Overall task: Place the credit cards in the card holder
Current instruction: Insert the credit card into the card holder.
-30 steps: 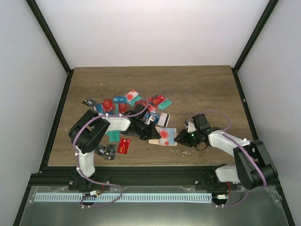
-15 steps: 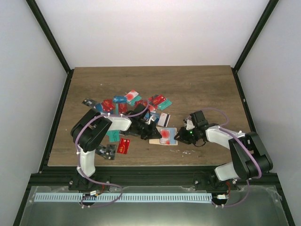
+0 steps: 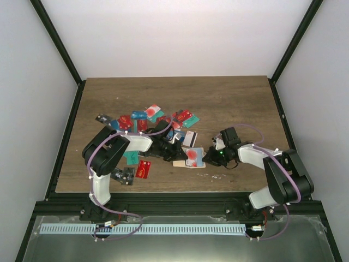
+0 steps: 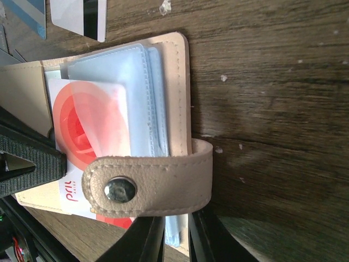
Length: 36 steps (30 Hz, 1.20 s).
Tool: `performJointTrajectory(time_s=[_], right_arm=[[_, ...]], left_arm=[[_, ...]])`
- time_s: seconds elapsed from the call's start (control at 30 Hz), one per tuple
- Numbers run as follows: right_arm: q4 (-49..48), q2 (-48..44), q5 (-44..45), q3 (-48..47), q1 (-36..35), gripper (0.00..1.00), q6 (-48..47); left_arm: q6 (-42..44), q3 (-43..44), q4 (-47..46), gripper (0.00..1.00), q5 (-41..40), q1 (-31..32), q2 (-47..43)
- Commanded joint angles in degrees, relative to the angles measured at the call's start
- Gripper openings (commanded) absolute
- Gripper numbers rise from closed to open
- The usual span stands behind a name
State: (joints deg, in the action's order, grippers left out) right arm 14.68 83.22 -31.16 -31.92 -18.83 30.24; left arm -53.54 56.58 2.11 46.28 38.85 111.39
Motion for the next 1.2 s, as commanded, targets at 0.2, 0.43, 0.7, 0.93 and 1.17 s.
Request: performJointTrajectory(time_s=[0.2,0.43,0.7,0.93,1.17], right_arm=[[-1.3,4.0,4.1,0.9,-0.2,0.15,-1.3],[-2.2,4.4,3.5,2.3,-0.2,0.15,-0.8],[-2.6,4.9,2.7,2.2,-0.2,0.15,-0.4],[-3.2,5.5,1.6,2.2,-0.2,0.15,-0.2],[-3.1,5.5,1.4,2.0,-0.2,0.15,-0.4]], left_arm=[[-2.1,-0.5,-3.4,0.04,-2.0,-0.8,1.4],[-4.7,-1.7,-7.6,0.04,-1.3,-0.9,1.7],[-6.0,-2.1,-9.2,0.04,-1.5,-0.5,2.9],[-6.9,-0.9,-9.6,0.04,-2.2,0.8,4.1],[-7.0,-0.8,-7.9,0.04,-4.8,1.0,3.8]])
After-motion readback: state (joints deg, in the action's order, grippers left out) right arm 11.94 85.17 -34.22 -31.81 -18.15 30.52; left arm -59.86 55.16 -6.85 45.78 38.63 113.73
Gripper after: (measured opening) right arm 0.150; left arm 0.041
